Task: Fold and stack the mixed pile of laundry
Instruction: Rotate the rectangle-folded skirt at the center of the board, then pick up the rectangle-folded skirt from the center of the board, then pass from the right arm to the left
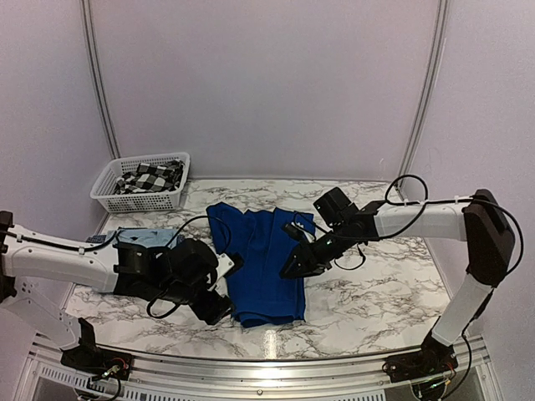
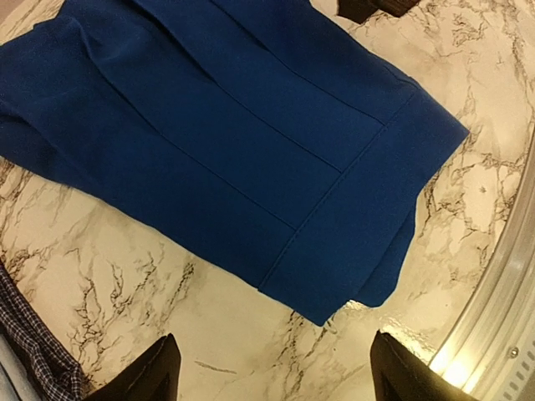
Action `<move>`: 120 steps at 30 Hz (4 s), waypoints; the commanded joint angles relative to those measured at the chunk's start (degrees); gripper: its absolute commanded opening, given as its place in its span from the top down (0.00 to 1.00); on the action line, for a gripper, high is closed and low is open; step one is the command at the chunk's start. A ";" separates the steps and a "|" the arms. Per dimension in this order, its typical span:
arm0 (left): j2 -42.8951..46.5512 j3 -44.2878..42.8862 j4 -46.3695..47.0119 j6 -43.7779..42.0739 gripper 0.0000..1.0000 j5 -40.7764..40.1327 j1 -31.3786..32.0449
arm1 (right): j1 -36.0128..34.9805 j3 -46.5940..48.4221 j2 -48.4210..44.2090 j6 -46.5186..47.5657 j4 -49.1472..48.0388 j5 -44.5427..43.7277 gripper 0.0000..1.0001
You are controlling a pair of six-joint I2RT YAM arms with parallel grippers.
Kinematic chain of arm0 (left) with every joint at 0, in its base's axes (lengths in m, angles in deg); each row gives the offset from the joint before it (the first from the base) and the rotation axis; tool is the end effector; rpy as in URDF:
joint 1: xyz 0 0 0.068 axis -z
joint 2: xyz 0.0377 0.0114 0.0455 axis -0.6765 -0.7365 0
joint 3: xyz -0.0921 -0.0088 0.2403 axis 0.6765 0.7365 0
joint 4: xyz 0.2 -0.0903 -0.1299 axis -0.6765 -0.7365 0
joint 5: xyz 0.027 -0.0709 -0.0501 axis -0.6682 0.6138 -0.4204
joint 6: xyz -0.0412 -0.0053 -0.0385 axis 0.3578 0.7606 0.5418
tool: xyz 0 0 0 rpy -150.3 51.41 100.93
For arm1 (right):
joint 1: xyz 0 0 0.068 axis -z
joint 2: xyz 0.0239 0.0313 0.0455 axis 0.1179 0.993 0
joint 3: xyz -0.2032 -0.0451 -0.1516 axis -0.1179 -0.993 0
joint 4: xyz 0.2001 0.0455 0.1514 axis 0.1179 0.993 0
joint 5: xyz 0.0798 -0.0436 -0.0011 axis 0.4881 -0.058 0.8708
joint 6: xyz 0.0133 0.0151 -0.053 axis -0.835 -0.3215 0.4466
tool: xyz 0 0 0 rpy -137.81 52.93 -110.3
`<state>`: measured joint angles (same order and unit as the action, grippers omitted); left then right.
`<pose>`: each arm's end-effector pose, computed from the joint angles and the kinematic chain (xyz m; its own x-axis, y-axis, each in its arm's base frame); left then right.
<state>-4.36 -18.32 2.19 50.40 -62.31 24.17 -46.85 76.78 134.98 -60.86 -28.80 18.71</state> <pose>0.1180 -0.2589 0.1967 -0.4716 0.5776 -0.6663 0.7863 0.6175 -0.0211 0.2391 0.2368 0.1871 -0.8740 -0.3999 -0.2763 -0.4607 0.5007 0.7329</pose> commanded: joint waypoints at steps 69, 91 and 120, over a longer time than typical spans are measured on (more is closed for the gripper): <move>-25.52 -12.16 10.02 -20.39 0.41 -5.10 10.09 | 2.34 -19.86 4.04 -18.91 -22.61 1.48 0.30; -9.25 -1.04 15.79 -22.88 0.01 -19.59 10.95 | 1.08 -18.04 -1.36 -32.18 -32.68 10.36 1.00; -24.18 -8.20 21.78 -22.63 1.00 -32.58 11.10 | 2.46 -26.45 -4.86 -46.55 -44.18 12.05 0.78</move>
<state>-31.25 -24.18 28.75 28.30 -95.00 35.03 -45.10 50.27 131.79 -109.77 -75.18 29.07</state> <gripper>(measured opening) 0.047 0.058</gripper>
